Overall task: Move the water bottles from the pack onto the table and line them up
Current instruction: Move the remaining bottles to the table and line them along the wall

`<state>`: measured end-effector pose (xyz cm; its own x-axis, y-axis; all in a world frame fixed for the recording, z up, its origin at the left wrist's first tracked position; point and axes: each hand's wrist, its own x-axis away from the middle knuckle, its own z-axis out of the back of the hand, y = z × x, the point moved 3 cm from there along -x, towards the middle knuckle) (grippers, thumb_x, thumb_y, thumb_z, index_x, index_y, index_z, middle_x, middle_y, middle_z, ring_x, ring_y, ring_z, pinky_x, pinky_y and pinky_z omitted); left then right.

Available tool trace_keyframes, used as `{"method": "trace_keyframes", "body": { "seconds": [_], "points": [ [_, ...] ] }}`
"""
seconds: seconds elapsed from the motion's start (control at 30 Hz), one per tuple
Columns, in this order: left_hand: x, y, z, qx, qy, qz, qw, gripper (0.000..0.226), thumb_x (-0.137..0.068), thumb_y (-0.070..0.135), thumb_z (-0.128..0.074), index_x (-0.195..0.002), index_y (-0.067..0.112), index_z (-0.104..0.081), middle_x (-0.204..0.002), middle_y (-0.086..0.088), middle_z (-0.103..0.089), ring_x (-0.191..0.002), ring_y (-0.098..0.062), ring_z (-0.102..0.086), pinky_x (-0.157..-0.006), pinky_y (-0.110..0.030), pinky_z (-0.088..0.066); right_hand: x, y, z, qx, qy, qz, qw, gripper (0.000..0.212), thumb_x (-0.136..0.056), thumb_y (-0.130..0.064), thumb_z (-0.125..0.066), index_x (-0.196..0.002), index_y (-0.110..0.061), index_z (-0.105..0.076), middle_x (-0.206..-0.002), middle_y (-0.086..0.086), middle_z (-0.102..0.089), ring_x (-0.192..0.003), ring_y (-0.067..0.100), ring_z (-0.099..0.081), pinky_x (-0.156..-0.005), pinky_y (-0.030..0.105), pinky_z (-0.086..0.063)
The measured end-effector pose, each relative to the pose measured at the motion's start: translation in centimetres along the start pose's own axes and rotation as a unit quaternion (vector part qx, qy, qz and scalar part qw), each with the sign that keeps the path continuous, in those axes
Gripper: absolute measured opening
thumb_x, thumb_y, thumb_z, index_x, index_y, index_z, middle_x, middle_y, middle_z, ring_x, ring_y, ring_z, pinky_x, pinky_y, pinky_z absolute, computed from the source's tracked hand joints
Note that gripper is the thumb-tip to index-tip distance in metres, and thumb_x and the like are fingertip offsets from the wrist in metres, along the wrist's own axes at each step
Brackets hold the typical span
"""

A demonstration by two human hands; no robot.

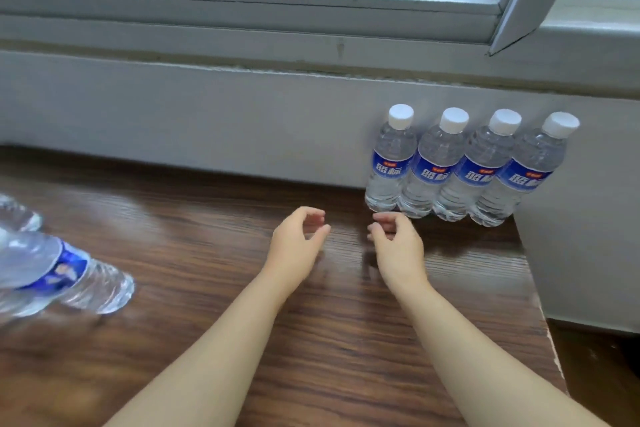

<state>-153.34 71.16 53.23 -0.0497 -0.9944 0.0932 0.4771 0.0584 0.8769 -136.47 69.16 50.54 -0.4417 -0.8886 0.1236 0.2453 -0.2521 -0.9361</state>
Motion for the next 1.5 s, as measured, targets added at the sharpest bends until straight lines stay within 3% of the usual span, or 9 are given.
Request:
{"method": "trace_keyframes", "body": {
  "seconds": [0.13, 0.27, 0.47, 0.57, 0.7, 0.83, 1.0, 1.27, 1.5],
  "points": [
    [5.3, -2.7, 5.0, 0.011, 0.029, 0.047, 0.998, 0.014, -0.088, 0.012, -0.064, -0.101, 0.016, -0.067, -0.097, 0.007, -0.069, -0.080, 0.009, -0.060, -0.072, 0.003, -0.039, 3.5, -1.2, -3.6, 0.055, -0.198, 0.016, 0.978, 0.025, -0.089, -0.007, -0.059, -0.083, -0.032, -0.059, -0.086, -0.001, -0.068, -0.085, 0.020, -0.068, -0.088, 0.041, -0.054],
    [11.4, -6.4, 9.3, 0.067, 0.106, 0.128, 0.984, 0.014, -0.087, 0.012, -0.067, -0.099, 0.019, -0.067, -0.098, 0.002, -0.071, -0.092, -0.010, -0.066, -0.081, -0.014, -0.048, 7.2, -2.4, -7.4, 0.104, -0.327, 0.046, 0.938, 0.023, -0.088, -0.010, -0.061, -0.083, -0.033, -0.060, -0.085, -0.003, -0.069, -0.086, 0.023, -0.070, -0.085, 0.043, -0.055],
    [18.1, -11.1, 16.7, 0.101, 0.250, 0.203, 0.941, 0.018, -0.087, 0.011, -0.065, -0.095, 0.027, -0.062, -0.098, 0.001, -0.068, -0.094, -0.016, -0.066, -0.083, -0.025, -0.050, 12.5, -5.2, -13.2, 0.129, -0.411, 0.133, 0.893, 0.020, -0.089, -0.013, -0.064, -0.094, -0.032, -0.058, -0.086, -0.011, -0.061, -0.083, 0.012, -0.060, -0.078, 0.014, -0.045],
    [19.4, -13.1, 20.4, 0.110, 0.313, 0.224, 0.916, 0.020, -0.088, 0.012, -0.064, -0.105, 0.022, -0.058, -0.100, 0.003, -0.065, -0.095, -0.017, -0.065, -0.085, -0.031, -0.050, 14.8, -7.2, -16.1, 0.120, -0.418, 0.154, 0.887, 0.022, -0.089, -0.012, -0.063, -0.106, -0.025, -0.056, -0.095, -0.008, -0.063, -0.089, 0.009, -0.060, -0.075, 0.007, -0.042],
    [18.9, -15.1, 25.5, 0.123, 0.371, 0.225, 0.892, 0.041, -0.088, 0.012, -0.065, -0.126, 0.011, -0.049, -0.113, -0.003, -0.059, -0.099, -0.017, -0.060, -0.084, -0.027, -0.043, 17.3, -9.4, -20.9, 0.127, -0.414, 0.167, 0.886, 0.041, -0.086, -0.016, -0.068, -0.123, -0.021, -0.050, -0.109, -0.005, -0.061, -0.101, 0.011, -0.060, -0.093, 0.027, -0.049],
    [16.5, -17.4, 30.5, 0.139, 0.370, 0.203, 0.896, 0.063, -0.085, 0.013, -0.069, -0.139, 0.011, -0.036, -0.128, -0.002, -0.051, -0.113, -0.016, -0.054, -0.093, -0.029, -0.042, 19.0, -10.9, -25.4, 0.112, -0.381, 0.160, 0.904, 0.068, -0.077, -0.028, -0.077, -0.135, -0.024, -0.042, -0.121, -0.010, -0.052, -0.113, 0.005, -0.050, -0.098, 0.024, -0.042],
    [12.6, -19.8, 34.5, 0.111, 0.315, 0.160, 0.929, 0.080, -0.075, 0.014, -0.079, -0.141, 0.016, -0.034, -0.133, 0.007, -0.045, -0.118, -0.008, -0.047, -0.097, -0.027, -0.038, 20.2, -11.5, -29.5, 0.063, -0.322, 0.148, 0.933, 0.067, -0.068, -0.022, -0.084, -0.113, -0.047, -0.041, -0.113, -0.030, -0.050, -0.108, -0.016, -0.046, -0.089, 0.008, -0.037],
    [8.7, -22.1, 36.6, 0.141, 0.239, 0.111, 0.954, 0.062, -0.071, 0.013, -0.082, -0.119, 0.033, -0.049, -0.111, 0.017, -0.063, -0.099, 0.006, -0.059, -0.087, -0.017, -0.042, 20.7, -10.7, -31.8, 0.018, -0.232, 0.091, 0.968, 0.062, -0.067, -0.023, -0.085, -0.111, -0.042, -0.046, -0.112, -0.017, -0.062, -0.102, 0.000, -0.060, -0.082, 0.024, -0.051],
    [8.7, -21.6, 36.2, 0.190, 0.247, 0.089, 0.946, 0.062, -0.069, 0.012, -0.083, -0.124, 0.024, -0.056, -0.117, 0.013, -0.066, -0.108, 0.002, -0.061, -0.091, -0.018, -0.045, 20.7, -11.1, -31.9, 0.007, -0.215, 0.089, 0.973, 0.057, -0.069, -0.027, -0.084, -0.108, -0.044, -0.046, -0.109, -0.018, -0.063, -0.098, -0.005, -0.060, -0.077, 0.017, -0.048]
  ]
}}
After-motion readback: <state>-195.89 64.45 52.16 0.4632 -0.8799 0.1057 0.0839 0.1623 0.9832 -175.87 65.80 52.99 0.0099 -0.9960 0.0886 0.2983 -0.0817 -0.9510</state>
